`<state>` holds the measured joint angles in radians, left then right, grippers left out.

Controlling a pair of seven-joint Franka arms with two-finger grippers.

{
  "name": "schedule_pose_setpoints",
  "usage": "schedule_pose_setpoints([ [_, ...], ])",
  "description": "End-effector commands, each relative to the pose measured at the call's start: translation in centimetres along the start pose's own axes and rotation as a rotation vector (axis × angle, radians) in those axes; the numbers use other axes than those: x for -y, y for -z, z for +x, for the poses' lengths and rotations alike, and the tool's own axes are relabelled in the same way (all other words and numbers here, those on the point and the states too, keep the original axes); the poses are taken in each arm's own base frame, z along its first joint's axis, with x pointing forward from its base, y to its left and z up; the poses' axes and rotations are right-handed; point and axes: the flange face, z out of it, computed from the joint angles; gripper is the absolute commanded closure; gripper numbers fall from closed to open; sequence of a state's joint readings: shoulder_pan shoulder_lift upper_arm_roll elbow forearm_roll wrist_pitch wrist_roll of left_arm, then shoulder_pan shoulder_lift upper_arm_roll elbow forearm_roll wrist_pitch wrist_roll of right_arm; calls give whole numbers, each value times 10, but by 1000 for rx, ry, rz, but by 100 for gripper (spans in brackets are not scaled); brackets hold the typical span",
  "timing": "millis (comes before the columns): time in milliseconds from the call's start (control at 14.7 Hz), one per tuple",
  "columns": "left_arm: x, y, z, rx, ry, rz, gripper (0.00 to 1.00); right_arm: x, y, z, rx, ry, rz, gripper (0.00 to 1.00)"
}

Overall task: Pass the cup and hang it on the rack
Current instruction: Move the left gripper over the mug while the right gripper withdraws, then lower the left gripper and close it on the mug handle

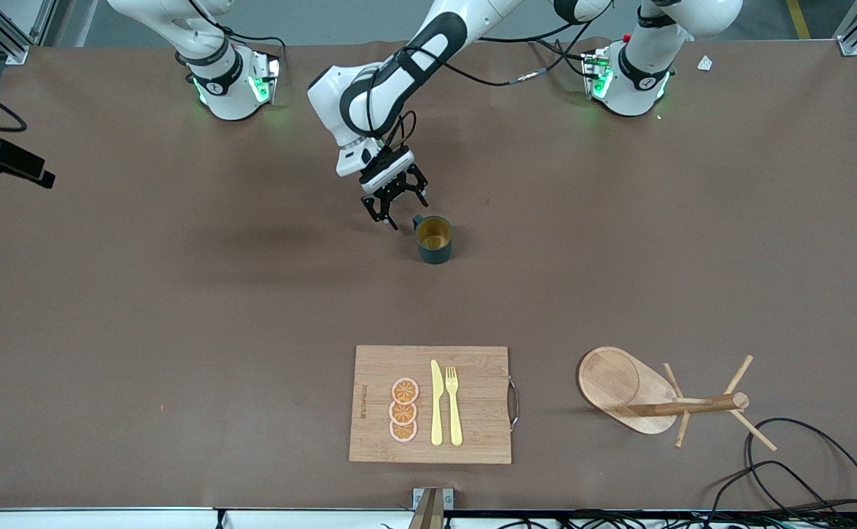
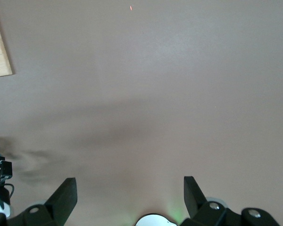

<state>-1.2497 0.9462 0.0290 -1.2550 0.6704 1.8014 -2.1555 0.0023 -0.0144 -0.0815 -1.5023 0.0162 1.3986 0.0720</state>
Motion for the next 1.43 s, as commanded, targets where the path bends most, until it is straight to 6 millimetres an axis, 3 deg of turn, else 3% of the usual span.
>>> schedule_pose_setpoints([
  [0,-5,-3,1,-46,55,-5,11,1,3,-22,-19,15,7,0],
  [136,-3,-3,-5,-52,62,-7,14,-1,2,-20,-26,11,7,0],
  [408,-1,-23,-15,-108,55,2,19,2,3,-21,-27,23,5,0],
  [885,-4,-23,-9,-111,61,-5,41,0,6,-21,-26,115,-5,0],
  [1157,-4,-28,-8,-117,56,3,42,1,9,-23,-18,100,5,0],
  [1361,-4,-33,-6,-124,55,8,52,-1,8,-22,-17,95,6,0],
])
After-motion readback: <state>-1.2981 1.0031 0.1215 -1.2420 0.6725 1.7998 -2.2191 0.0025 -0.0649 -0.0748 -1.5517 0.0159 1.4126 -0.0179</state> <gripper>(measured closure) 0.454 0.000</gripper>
